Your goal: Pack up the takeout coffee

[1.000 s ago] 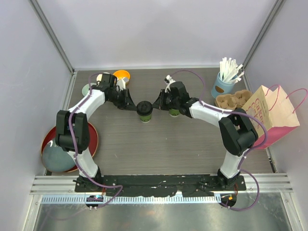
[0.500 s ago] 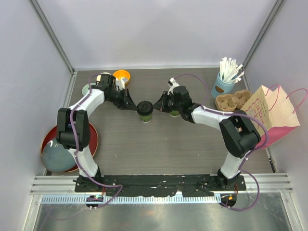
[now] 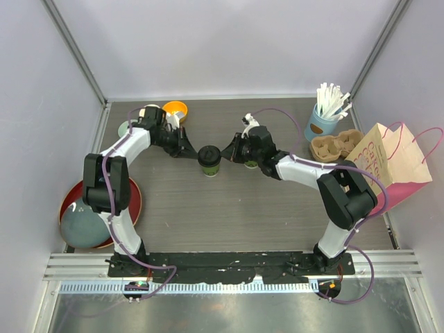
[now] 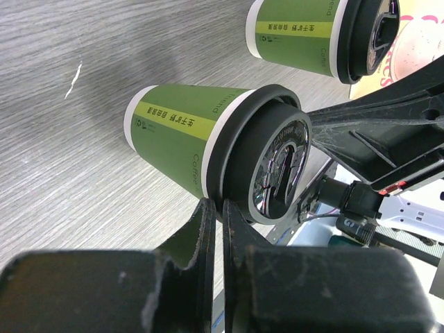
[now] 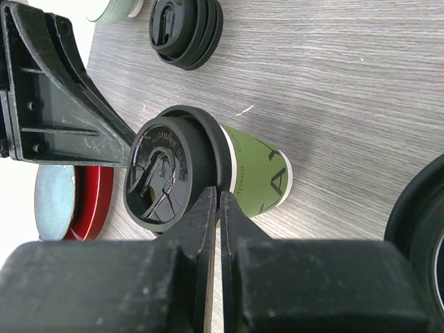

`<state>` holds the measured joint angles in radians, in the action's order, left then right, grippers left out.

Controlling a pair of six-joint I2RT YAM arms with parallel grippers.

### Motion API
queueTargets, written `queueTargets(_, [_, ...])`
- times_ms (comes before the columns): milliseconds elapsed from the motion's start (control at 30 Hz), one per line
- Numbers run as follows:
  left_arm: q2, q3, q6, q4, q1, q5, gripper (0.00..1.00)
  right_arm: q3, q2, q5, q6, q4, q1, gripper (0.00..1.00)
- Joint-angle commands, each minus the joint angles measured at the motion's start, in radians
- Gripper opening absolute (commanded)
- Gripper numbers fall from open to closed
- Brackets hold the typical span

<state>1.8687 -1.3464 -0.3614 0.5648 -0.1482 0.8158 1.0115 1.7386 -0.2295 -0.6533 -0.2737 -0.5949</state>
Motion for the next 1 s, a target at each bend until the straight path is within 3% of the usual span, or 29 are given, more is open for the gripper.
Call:
queueTargets(0, [0.080, 0.001, 0.094, 0.076, -0.057, -0.257, 0.00, -0.018, 0.061, -0.036, 0.044, 0.261, -0.086, 0.01])
queueTargets(433, [0.029, -0.089, 0.124, 0.101, -0.068, -0.268, 0.02, -0.013, -0.050, -0.041, -0.006, 0.148, -0.092, 0.11])
queueTargets(767, [-0.019, -0.105, 0.124, 0.106, -0.068, -0.228, 0.10, 0.009, -0.071, -0.045, 0.000, 0.136, -0.083, 0.14])
queueTargets(967, [-0.028, -0.140, 0.125, 0.125, -0.068, -0.218, 0.16, -0.008, -0.120, -0.034, 0.017, 0.136, -0.083, 0.24])
